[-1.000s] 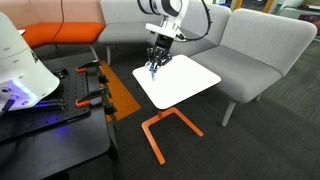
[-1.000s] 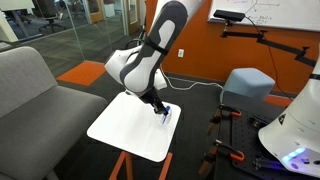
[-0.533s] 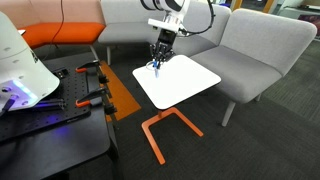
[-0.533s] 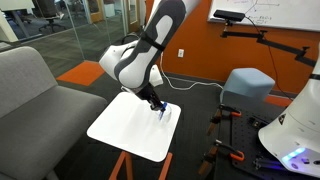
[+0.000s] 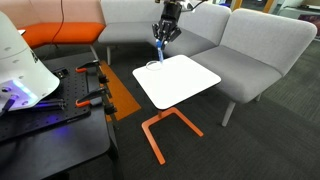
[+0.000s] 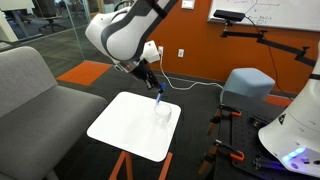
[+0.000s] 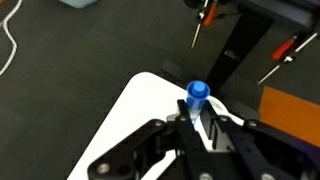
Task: Remove the marker from the cup
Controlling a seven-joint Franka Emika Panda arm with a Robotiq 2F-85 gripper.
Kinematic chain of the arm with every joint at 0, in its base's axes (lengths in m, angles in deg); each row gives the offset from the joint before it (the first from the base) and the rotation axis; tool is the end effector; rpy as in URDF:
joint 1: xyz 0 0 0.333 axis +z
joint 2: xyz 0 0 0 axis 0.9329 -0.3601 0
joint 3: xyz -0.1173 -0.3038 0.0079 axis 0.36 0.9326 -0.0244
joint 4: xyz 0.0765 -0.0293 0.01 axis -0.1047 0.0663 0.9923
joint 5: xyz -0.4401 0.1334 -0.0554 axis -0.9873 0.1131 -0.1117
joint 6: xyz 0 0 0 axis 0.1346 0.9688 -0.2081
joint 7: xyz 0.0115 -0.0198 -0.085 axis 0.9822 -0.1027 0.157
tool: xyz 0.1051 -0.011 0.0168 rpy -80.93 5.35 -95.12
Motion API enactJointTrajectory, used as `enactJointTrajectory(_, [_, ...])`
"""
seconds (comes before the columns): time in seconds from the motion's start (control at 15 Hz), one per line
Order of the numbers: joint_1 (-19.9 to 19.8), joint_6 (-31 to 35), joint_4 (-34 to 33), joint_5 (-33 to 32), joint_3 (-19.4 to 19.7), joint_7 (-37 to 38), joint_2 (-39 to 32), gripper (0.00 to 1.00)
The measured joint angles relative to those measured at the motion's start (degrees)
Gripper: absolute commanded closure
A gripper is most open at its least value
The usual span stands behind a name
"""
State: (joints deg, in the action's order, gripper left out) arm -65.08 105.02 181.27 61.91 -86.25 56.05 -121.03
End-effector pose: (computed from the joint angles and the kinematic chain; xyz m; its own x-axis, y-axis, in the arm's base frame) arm 0.6219 0.0487 0.1448 0.6584 0.4300 -0.6178 0.5579 -0.8297 0.0170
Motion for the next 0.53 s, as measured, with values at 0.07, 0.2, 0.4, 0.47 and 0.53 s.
enactJointTrajectory(0.07, [-0.35, 1.78, 0.09, 0.67, 0.0, 0.62, 1.5, 0.95])
enactJointTrajectory(0.2, [-1.36, 6.07, 0.36, 3.02, 0.0, 1.62, 3.21, 0.95])
enactJointTrajectory(0.4, [-3.21, 15.75, 1.89, 7.85, 0.01, 2.98, 2.42, 0.95])
enactJointTrajectory(0.47, [-3.68, 20.0, 2.56, 9.16, 0.03, 3.98, 1.19, 0.95])
enactJointTrajectory(0.53, [-4.03, 24.48, 3.07, 10.26, 0.04, 5.36, -0.51, 0.95])
